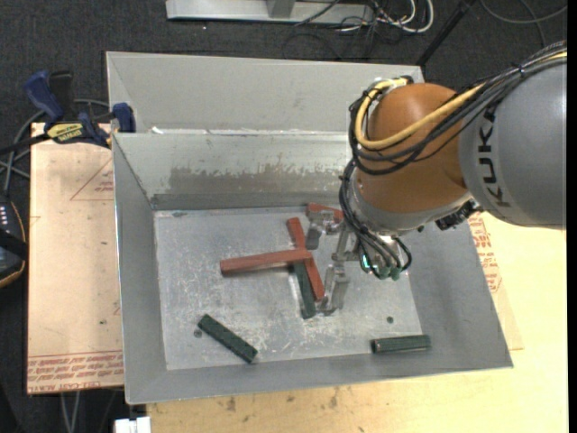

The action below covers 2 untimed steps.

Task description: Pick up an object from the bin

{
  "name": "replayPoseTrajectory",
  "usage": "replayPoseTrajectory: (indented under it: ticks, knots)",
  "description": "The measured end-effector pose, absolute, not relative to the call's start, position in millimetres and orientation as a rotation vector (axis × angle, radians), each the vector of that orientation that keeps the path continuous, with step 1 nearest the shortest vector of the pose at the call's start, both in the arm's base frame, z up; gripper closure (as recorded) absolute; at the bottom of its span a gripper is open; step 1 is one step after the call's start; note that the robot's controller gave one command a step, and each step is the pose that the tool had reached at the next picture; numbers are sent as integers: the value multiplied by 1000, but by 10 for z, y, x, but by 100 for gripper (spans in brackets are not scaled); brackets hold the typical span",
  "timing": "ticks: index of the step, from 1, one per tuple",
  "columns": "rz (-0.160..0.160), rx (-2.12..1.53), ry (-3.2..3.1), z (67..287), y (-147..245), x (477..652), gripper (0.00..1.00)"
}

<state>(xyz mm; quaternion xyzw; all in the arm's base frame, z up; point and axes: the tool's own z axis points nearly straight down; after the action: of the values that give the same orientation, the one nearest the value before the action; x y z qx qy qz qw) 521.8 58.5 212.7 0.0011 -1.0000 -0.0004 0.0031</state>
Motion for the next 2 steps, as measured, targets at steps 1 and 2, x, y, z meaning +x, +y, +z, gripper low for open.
replayPoseTrajectory:
  ticks: [1,2]
  knots:
    - [-4,-237,-3133,1825,981,5572,0]
    - [0,-200,-3131,728,1160,5810,0]
